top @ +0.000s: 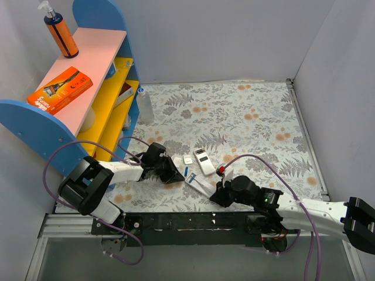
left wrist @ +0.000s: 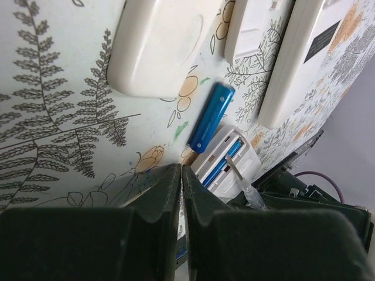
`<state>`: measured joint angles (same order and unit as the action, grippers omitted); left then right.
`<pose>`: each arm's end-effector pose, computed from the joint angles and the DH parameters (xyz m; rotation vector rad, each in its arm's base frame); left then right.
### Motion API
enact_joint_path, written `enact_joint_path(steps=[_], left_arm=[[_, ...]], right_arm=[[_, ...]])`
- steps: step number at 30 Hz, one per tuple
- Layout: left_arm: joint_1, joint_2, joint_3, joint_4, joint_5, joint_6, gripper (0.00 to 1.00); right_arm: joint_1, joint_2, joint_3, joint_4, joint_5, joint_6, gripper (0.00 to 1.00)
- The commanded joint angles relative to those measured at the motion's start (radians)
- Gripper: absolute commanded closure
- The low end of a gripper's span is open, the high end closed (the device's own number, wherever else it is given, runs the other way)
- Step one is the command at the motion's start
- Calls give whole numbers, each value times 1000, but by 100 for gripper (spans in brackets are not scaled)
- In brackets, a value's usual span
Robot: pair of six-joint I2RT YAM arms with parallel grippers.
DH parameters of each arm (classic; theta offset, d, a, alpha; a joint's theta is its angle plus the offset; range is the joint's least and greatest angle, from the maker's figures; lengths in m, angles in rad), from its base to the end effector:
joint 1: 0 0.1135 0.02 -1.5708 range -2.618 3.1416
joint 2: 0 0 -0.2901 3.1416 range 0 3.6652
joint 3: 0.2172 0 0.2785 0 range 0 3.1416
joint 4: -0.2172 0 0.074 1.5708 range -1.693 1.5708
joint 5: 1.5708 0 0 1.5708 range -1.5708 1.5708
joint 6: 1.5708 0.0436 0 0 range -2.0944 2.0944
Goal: Unload the batteries from the remote control
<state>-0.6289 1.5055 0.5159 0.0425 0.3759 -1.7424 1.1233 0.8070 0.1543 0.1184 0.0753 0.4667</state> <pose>0.2069 -0.1703 0.1156 1.3551 -2.5073 1.0531 0.0778 0.1545 0.1457 -0.6728 2.1237 0.8479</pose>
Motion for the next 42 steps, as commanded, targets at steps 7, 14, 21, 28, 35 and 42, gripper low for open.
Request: enact_joint_path(steps=[7, 14, 21, 28, 35, 42], left_arm=[[-18, -19, 12, -193, -106, 37, 93], [-20, -68, 50, -220, -91, 49, 84], [-20, -106, 125, -254, -89, 99, 78], [-20, -51, 262, -250, -40, 210, 73], [-22, 27, 323, -182, 63, 262, 73], [-31, 107, 329, -156, 104, 284, 74]], right_arm=[[1, 29, 126, -69, -6, -92, 99], [1, 11, 257, -224, 27, -131, 99], [1, -8, 432, -486, 190, -100, 99], [3, 4, 485, -589, 54, -79, 99], [3, -17, 456, -566, -253, -99, 99], [1, 1, 445, -603, -319, -73, 99]])
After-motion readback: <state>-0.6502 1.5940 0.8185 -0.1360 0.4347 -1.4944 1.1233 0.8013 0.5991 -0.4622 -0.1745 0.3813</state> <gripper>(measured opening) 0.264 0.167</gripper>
